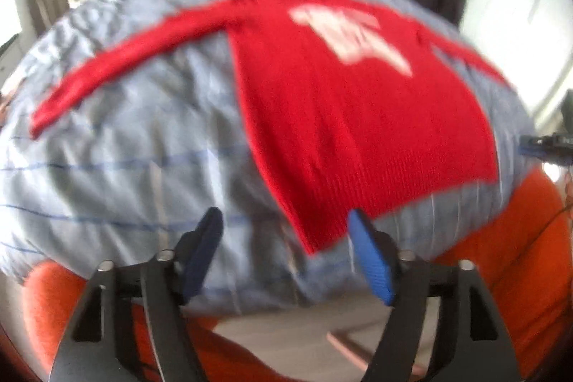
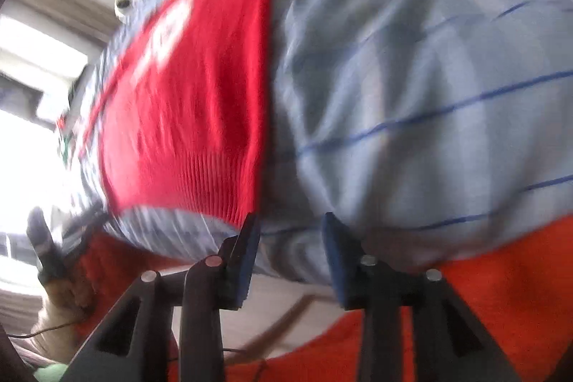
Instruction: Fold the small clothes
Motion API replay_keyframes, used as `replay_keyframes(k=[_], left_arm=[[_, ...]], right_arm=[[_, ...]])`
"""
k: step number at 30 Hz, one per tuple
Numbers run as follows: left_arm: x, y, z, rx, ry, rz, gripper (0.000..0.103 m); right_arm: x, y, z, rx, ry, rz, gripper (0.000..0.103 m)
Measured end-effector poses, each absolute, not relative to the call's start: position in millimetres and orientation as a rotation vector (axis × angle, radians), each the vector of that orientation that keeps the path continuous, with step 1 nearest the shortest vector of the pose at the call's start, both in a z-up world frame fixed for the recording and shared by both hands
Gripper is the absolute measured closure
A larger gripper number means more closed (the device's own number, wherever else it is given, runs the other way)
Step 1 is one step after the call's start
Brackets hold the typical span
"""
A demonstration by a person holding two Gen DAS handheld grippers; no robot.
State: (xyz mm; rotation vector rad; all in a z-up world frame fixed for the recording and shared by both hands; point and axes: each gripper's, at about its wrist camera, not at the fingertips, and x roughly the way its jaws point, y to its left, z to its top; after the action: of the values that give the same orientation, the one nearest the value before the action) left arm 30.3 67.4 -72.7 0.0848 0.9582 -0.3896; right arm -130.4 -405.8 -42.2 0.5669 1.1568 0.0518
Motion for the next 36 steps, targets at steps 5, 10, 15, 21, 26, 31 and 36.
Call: replay_keyframes(k=[5, 10, 15, 21, 26, 31, 36], left_arm=[[86.8, 108.9, -56.6, -0.112, 0.848, -0.218, 0.019], [90.1, 135.2, -71.3, -0.164, 0.778, -0.029, 0.019], [85.0, 153.0, -100.2, -0.146, 0.825, 0.052, 0.019], [75.6, 157.2, -100.6, -0.141, 0.807, 0.067, 0.019], [61.7, 147.5, -102.6, -0.093, 0.828, 0.052, 0.019], [60.4, 143.7, -103.5, -0.083, 0.827, 0.043, 0.019], [64.5, 144.8, -105.9, -0.101, 0.839, 0.03, 0.019]], right_arm=[[-119.4, -530.1, 4.6, 0.731, 0.804, -0.169, 0.055], [-108.4, -629.4, -31.4, 1.118, 0.67, -0.315, 0.055], [-104.2, -652.5, -53.3, 1.23, 0.575, -0.397, 0.056], [-70.5, -646.1, -66.5, 1.233, 0.535, -0.411, 0.072], [-60.7, -644.4, -84.2, 1.287, 0.495, -0.449, 0.098], [-37.8, -629.1, -33.6, 1.09, 0.518, -0.435, 0.099], [30.6, -548.1, 64.6, 0.812, 0.5, -0.181, 0.099]])
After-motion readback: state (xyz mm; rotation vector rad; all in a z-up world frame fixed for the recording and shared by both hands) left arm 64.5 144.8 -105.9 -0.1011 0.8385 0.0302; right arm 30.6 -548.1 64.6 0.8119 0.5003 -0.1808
